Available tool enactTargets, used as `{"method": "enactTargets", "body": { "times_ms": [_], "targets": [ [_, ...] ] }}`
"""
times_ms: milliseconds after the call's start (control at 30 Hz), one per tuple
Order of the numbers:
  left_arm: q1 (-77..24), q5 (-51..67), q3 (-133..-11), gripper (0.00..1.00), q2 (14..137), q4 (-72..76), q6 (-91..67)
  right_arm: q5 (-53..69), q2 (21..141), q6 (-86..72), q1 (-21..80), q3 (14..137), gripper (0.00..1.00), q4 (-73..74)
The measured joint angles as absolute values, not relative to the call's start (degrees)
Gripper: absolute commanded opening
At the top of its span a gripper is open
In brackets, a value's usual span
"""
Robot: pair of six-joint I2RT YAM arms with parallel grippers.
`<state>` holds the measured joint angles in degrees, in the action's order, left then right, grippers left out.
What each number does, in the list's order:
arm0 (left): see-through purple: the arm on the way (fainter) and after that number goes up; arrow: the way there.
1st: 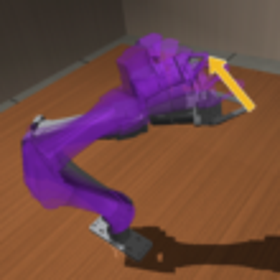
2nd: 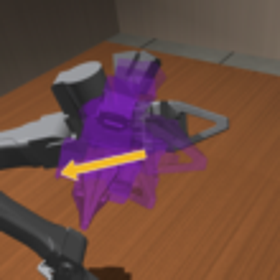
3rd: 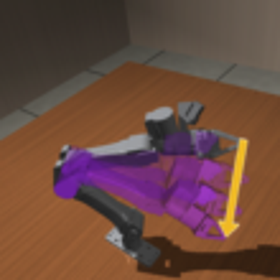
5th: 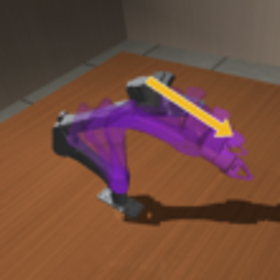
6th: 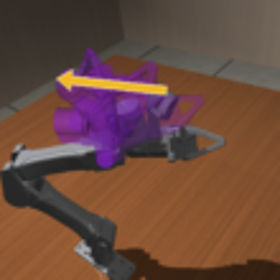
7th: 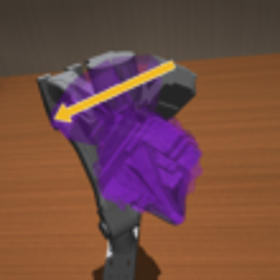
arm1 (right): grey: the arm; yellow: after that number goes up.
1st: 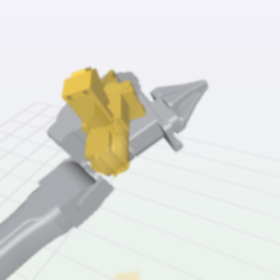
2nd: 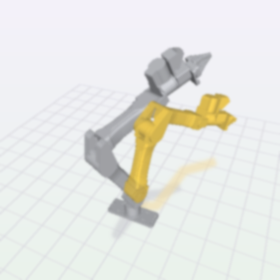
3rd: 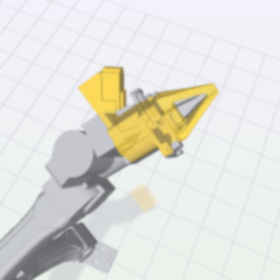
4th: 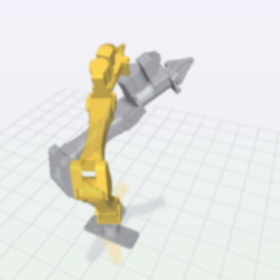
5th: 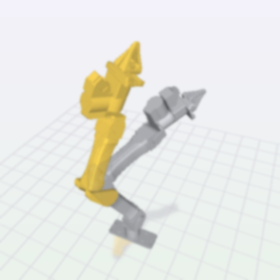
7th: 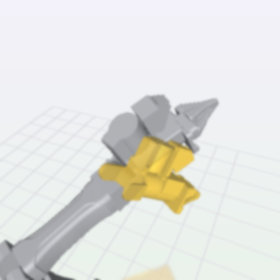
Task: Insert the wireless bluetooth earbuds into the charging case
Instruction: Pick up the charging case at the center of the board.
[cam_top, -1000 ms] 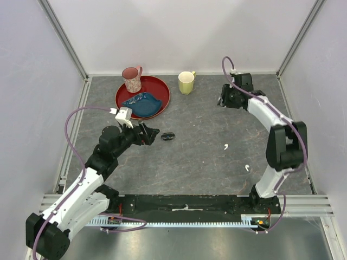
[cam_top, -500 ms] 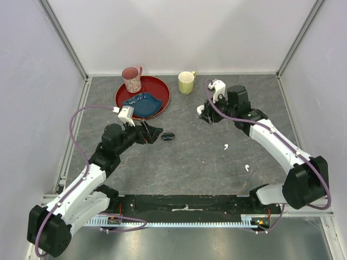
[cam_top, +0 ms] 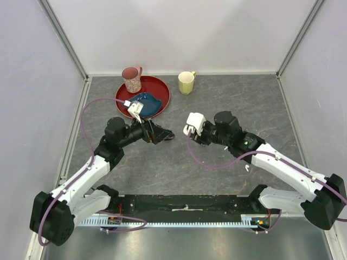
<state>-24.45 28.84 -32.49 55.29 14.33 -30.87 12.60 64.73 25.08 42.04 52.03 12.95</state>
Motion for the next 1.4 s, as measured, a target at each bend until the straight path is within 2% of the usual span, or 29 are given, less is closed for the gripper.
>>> {"method": "enactTargets", "body": {
  "times_ms": [467, 833, 1133, 1400],
  "targets": [
    [-26.5, 42.0, -32.8, 0.92, 61.3, 21.8, -33.7, 5.1, 63.2, 35.7, 49.6, 47.8, 0.0, 10.1],
    [-31.2, 42.1, -34.3, 0.9, 66.2, 24.8, -33.6, 7.0, 62.1, 35.8, 50.1, 47.5, 0.0, 8.1],
    [-33.2, 40.1, -35.2, 0.78, 68.7, 29.3, -34.0, 8.6, 62.0, 35.4, 50.7, 47.5, 0.0, 6.9],
    [-34.0, 39.0, -35.3, 0.57, 71.0, 30.6, -34.6, 9.2, 62.0, 34.7, 51.3, 47.5, 0.0, 5.6]
  ]
}}
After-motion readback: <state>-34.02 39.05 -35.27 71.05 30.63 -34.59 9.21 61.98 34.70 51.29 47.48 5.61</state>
